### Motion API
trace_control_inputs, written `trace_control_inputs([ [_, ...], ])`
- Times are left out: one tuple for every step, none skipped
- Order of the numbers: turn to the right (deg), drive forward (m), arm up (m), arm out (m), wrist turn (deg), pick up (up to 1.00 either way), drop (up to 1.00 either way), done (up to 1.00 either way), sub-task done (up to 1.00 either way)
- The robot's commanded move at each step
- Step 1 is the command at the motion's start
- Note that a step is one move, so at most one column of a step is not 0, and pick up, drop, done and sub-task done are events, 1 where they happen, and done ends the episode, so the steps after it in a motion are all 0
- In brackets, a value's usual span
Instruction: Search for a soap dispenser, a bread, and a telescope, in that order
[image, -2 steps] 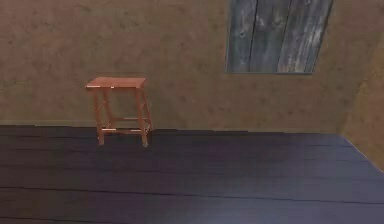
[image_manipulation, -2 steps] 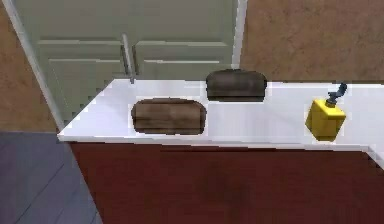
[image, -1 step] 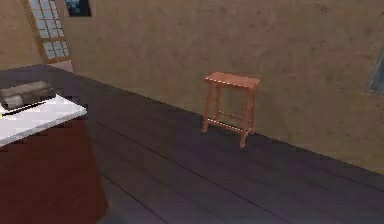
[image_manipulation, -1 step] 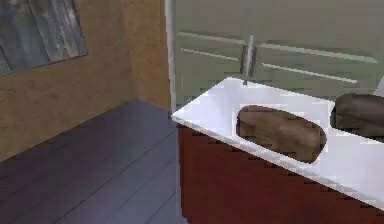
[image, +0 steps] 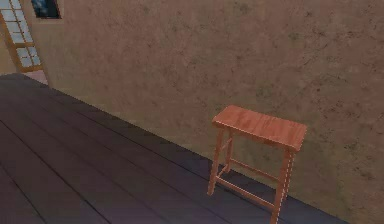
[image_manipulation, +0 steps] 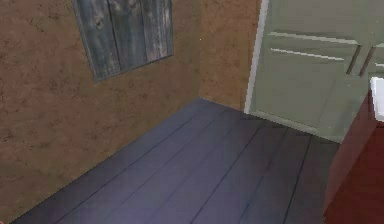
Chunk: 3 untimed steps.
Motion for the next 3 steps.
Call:
trace_control_inputs([
  [-12.0,0.0,0.0,0.0,0.0,0.0,0.0,0.0,0.0],
  [0.0,0.05,0.0,0.0,0.0,0.0,0.0,0.0,0.0],
  [18.0,0.0,0.0,0.0,0.0,0.0,0.0,0.0,0.0],
])
